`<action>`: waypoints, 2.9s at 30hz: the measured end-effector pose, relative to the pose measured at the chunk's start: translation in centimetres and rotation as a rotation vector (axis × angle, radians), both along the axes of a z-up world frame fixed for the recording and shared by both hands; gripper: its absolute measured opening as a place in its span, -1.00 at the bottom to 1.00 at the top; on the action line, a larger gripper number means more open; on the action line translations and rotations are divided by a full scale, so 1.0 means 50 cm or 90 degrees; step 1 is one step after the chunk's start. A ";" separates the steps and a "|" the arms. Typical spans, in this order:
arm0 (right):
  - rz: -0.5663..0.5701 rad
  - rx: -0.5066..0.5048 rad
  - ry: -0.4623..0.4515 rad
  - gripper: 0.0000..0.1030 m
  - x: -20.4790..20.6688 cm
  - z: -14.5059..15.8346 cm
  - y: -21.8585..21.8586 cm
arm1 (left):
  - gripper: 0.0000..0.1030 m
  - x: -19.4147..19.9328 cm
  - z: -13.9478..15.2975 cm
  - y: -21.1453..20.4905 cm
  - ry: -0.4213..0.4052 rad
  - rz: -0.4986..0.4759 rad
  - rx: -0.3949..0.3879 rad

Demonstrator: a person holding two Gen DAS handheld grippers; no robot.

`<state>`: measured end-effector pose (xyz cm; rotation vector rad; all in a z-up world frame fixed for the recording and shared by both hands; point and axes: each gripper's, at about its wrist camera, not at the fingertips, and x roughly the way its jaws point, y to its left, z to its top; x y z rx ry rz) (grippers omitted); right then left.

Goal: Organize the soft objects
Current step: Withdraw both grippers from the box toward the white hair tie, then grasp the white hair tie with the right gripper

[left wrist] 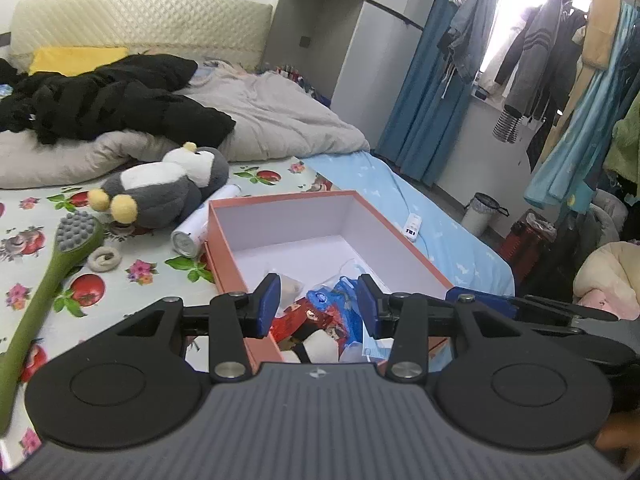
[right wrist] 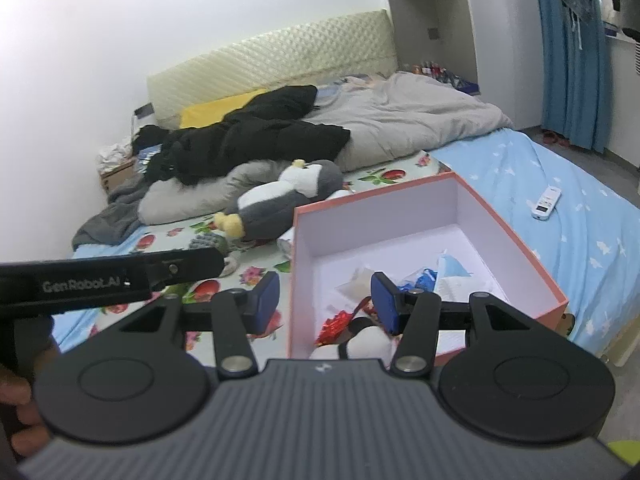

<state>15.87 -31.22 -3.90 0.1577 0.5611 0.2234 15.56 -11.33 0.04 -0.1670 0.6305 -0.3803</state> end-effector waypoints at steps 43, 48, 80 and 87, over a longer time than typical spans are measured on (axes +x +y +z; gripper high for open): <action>0.182 -0.020 0.044 0.04 -0.030 -0.081 0.239 | 0.04 -0.124 -0.101 0.300 0.090 0.224 0.023; 0.189 -0.023 0.053 0.04 0.010 -0.101 0.261 | 0.05 -0.079 -0.135 0.322 0.109 0.235 0.025; 0.164 -0.047 0.111 0.04 0.361 -0.287 0.417 | 0.05 0.243 -0.357 0.472 0.151 0.296 0.017; 0.161 -0.014 0.121 0.03 0.458 -0.336 0.470 | 0.03 0.303 -0.406 0.505 0.155 0.309 -0.002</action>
